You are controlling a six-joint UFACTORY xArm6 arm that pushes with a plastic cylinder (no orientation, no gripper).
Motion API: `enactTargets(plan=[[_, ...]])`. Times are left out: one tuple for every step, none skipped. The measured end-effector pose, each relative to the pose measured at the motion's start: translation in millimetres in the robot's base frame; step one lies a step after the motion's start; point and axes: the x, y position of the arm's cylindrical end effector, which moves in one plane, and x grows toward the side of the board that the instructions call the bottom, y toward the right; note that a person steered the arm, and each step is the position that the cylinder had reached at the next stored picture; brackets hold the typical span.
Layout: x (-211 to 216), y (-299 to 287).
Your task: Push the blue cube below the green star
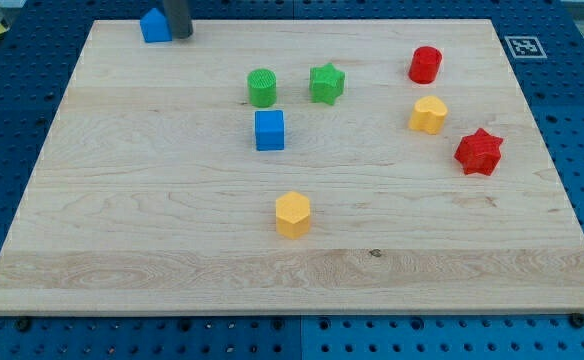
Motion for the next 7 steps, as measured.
enactTargets(plan=[[0, -17], [0, -15], [0, 31], [0, 86], [0, 90], [9, 97], [45, 119]])
